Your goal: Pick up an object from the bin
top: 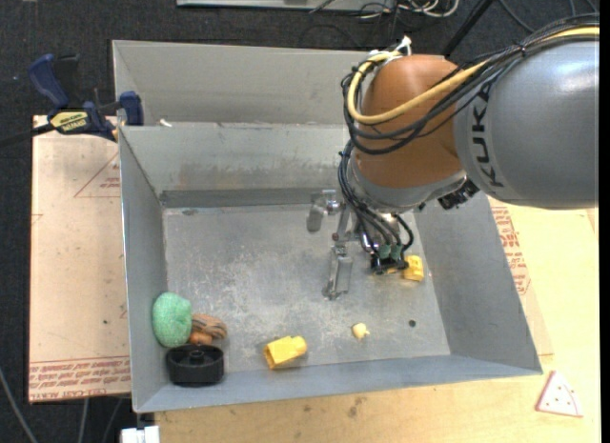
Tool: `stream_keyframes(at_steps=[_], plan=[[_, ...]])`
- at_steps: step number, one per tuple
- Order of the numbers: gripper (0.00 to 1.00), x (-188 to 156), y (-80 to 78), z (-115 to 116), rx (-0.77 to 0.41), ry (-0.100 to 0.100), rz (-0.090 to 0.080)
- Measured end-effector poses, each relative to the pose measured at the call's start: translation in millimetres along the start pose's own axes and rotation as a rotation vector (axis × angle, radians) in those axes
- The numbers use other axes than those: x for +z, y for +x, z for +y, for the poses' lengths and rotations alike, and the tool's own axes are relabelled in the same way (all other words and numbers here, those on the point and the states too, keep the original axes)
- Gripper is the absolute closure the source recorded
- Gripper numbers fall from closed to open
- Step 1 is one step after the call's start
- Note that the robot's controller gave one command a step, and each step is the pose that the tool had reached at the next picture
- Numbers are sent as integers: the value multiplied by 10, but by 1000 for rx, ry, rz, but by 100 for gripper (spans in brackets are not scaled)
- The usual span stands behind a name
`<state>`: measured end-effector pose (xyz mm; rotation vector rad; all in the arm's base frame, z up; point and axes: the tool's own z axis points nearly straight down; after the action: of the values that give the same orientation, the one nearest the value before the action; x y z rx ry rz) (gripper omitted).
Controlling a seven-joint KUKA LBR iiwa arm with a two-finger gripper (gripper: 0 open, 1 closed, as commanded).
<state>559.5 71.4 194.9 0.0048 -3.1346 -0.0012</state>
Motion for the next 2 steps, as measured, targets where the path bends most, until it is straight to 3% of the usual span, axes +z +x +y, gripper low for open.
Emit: stream_keyframes(at_steps=[1,2], plan=[[0,-49,-14,-4,2,-1,-8],[0,-494,143,-161,-50,0,-1]])
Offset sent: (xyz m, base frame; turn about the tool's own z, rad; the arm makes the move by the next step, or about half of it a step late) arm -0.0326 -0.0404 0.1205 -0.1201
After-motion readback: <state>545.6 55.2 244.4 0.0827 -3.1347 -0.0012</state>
